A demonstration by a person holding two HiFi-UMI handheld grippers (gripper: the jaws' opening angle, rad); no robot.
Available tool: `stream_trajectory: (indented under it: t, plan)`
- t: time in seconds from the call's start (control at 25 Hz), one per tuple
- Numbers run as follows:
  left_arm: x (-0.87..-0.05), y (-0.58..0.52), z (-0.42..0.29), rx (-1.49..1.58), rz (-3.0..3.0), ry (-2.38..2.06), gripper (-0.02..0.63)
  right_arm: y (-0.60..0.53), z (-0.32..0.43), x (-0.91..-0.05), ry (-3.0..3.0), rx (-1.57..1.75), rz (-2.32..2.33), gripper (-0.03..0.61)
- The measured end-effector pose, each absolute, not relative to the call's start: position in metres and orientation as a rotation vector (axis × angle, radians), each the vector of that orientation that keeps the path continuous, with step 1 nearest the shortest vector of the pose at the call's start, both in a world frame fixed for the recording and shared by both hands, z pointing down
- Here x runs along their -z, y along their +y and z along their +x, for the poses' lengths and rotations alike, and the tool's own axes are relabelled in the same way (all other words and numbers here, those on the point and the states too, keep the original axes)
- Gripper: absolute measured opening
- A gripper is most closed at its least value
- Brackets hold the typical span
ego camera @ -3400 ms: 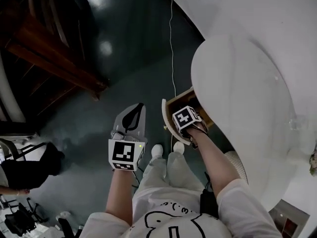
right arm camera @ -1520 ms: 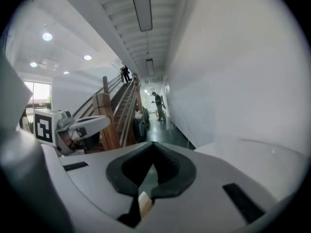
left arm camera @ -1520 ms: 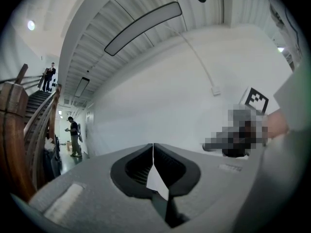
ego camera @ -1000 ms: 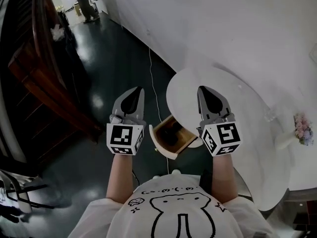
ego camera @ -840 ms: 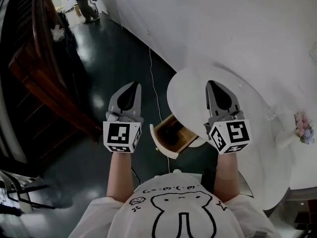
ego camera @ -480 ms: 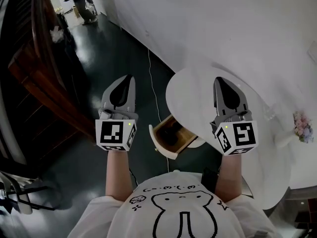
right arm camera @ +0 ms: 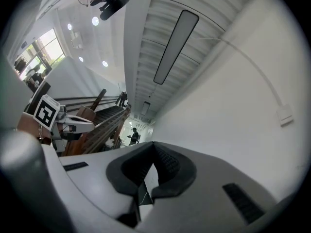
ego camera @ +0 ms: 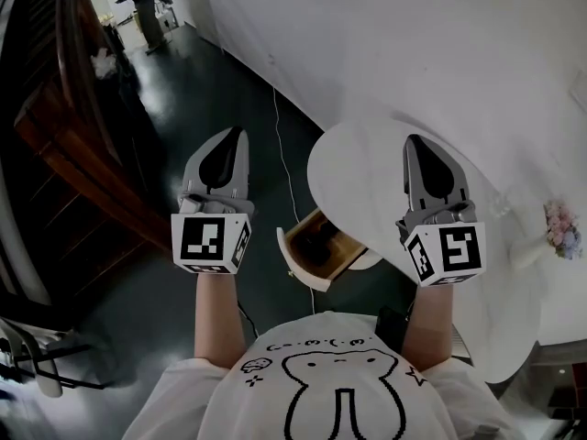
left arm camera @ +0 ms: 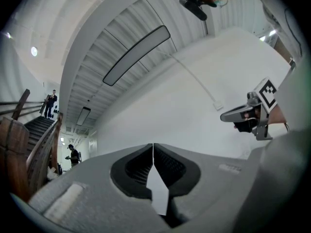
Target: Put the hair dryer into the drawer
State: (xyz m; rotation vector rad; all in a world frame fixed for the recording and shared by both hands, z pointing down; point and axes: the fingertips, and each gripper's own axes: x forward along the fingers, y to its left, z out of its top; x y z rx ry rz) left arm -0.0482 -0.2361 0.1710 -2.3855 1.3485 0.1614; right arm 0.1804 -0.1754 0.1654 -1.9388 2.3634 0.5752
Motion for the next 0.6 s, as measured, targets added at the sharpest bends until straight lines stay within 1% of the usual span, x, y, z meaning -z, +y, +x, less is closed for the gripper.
stream_trajectory:
  t: [0.6]
  plan:
    - [-0.1633,-0.2304,-0.045,-0.158,-2.381,1.316,0.015,-0.1688,0.1855,-0.1584,2.333,-0.589,-1.976,-0.003]
